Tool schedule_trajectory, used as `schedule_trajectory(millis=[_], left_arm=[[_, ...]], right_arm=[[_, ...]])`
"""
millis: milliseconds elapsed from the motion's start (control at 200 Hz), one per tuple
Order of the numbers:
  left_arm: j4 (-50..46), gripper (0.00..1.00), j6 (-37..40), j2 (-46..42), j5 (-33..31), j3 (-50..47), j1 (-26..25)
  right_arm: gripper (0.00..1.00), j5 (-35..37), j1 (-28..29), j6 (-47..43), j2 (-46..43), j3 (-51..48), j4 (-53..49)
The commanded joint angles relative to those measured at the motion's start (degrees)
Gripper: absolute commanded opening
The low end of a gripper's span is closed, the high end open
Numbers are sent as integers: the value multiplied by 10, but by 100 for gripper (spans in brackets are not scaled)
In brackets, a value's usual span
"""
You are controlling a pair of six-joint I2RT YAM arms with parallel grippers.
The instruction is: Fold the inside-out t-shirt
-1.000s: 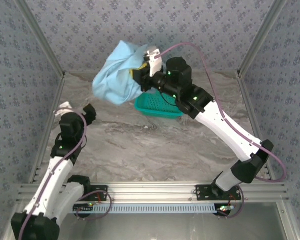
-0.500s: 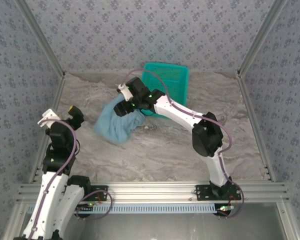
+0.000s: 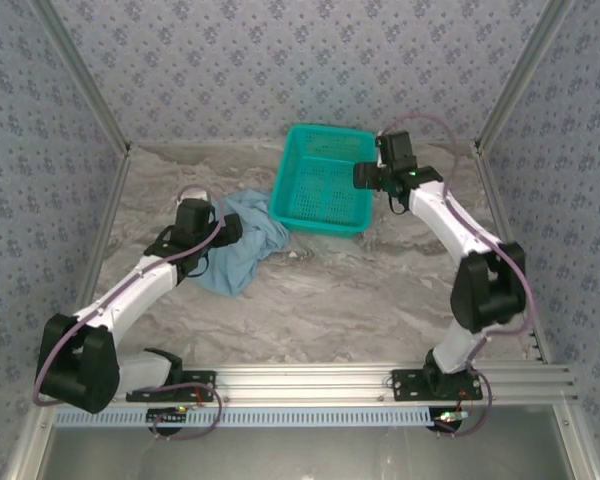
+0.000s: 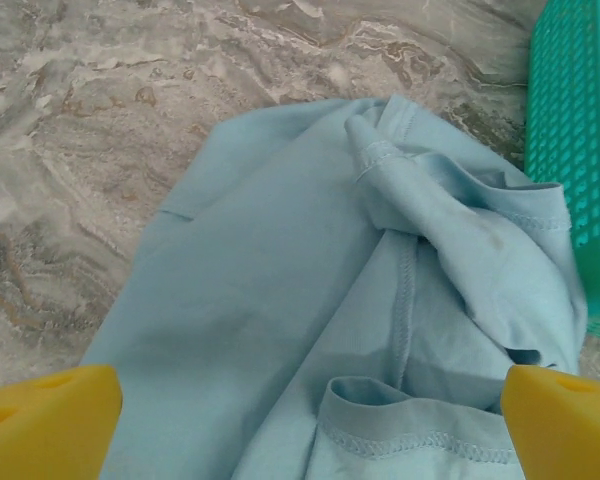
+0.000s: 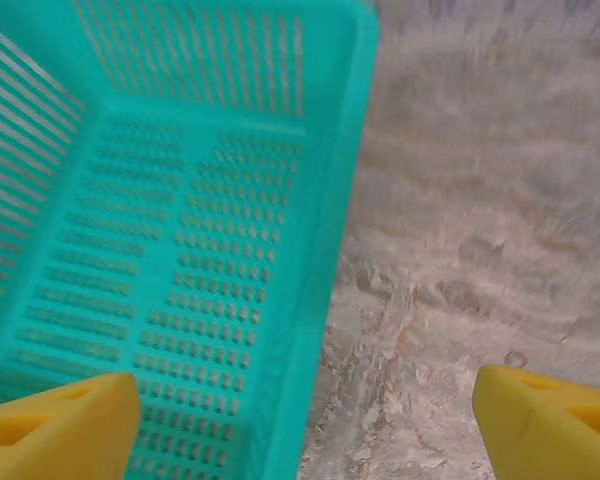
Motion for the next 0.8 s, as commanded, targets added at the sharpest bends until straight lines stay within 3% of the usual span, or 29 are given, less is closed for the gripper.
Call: schedule_trajectory(millis=[0,85,195,435,560,675,794], left_arm=[[20,98,13,-13,-14,1,-2],[15,98,16,-18,-12,4,-2],[12,98,22,-27,-17,-1,-2],[19,98,26,-29,-25,-8,-2],[23,98,26,-23,-24,-8,-2],[28,98,26,-12,-17,-7,-2],[26,98,25,-3,-14,-3,-2]], right_arm=[[87,6,7,33,92,49,-33],[78,6,2,34,146,91,-54],[59,44,-19,11,171,111,-77],[38,82,-151,-41,177,131,-113],[37,113,-207,-62,194,172,-143],[43,152,-241,-79,199,212,-149],[60,205,-239,-88,178,230,-145]])
